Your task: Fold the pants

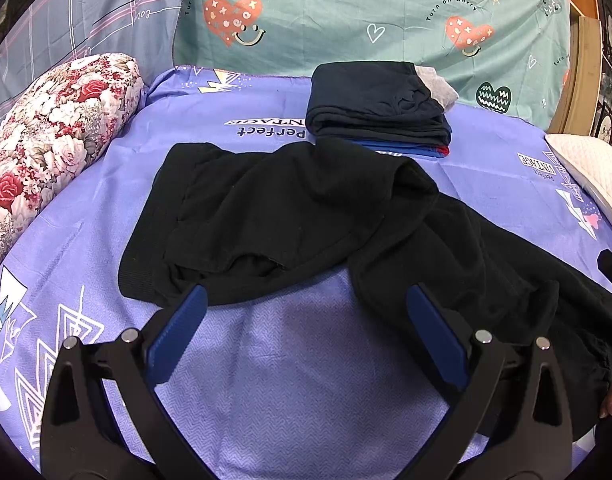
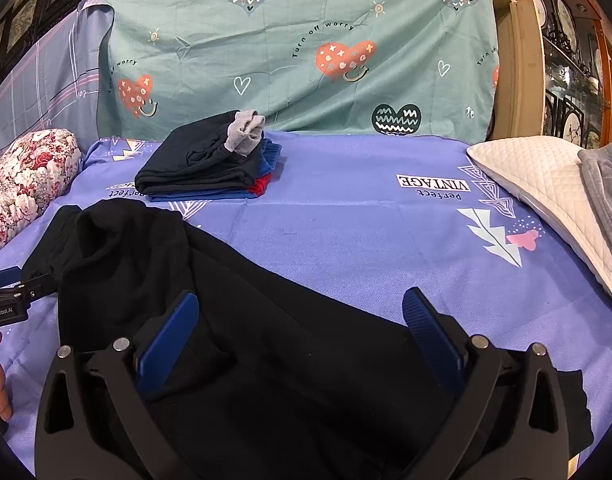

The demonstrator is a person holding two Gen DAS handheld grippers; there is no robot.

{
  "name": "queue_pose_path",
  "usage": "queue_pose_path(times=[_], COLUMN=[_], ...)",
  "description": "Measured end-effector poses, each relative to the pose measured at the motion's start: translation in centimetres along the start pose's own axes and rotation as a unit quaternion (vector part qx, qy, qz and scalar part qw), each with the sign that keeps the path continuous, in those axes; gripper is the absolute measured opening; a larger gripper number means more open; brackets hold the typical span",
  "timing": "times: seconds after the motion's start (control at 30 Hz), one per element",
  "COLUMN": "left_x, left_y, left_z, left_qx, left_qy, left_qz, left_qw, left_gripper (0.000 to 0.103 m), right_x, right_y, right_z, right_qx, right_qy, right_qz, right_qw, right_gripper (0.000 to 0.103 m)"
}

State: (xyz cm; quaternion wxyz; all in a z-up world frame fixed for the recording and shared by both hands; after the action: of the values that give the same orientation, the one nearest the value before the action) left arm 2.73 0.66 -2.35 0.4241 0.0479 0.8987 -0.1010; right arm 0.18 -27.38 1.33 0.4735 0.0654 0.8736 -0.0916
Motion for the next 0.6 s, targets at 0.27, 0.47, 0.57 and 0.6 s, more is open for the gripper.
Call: queue_pose_path(times=[0.27,0.47,0.57,0.6], left_x=[0.06,0.03,0.04,0.05], left_y=[-0.14,-0.11,-0.06,-0.10], left_z=[0.07,0.08,0.07,0.07], left_qx=[0.001,0.002,0.002,0.002], left_qy=[0.003,0.002,0.002,0.002], left_qz=[-0.002,-0.004,-0.004,-0.004], left_qw=[1.0000,1.0000,1.0000,1.0000], left_gripper=[0.101,0.101,0.101,0.101], right_x=[0.04,0.01,0.04,0.02], right_y=[0.00,0.04,0.04,0.05], right_z=[0.14,0.14,0.14,0.14], right_qx=[-0.002,-0.002,-0.003,-0.003], right_qy=[0.003,0.003,0.004,0.003], right_qz=[0.001,0.001,0.002,0.002], right_qw=[1.000,1.000,1.000,1.000], right_gripper=[0.102,0.102,0.102,0.102])
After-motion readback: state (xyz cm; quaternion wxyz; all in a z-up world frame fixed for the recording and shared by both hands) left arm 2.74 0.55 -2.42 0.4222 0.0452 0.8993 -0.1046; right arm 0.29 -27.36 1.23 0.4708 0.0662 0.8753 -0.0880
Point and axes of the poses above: each gripper's, at about its wrist camera, not at the fingertips, and z roughly the way its jaws point, y to its left, x to its underside, the point moved 3 cm from there along z, roughly the way its jaws point, and after that the axes turned 12 degrees about x, right-handed, at the moved point
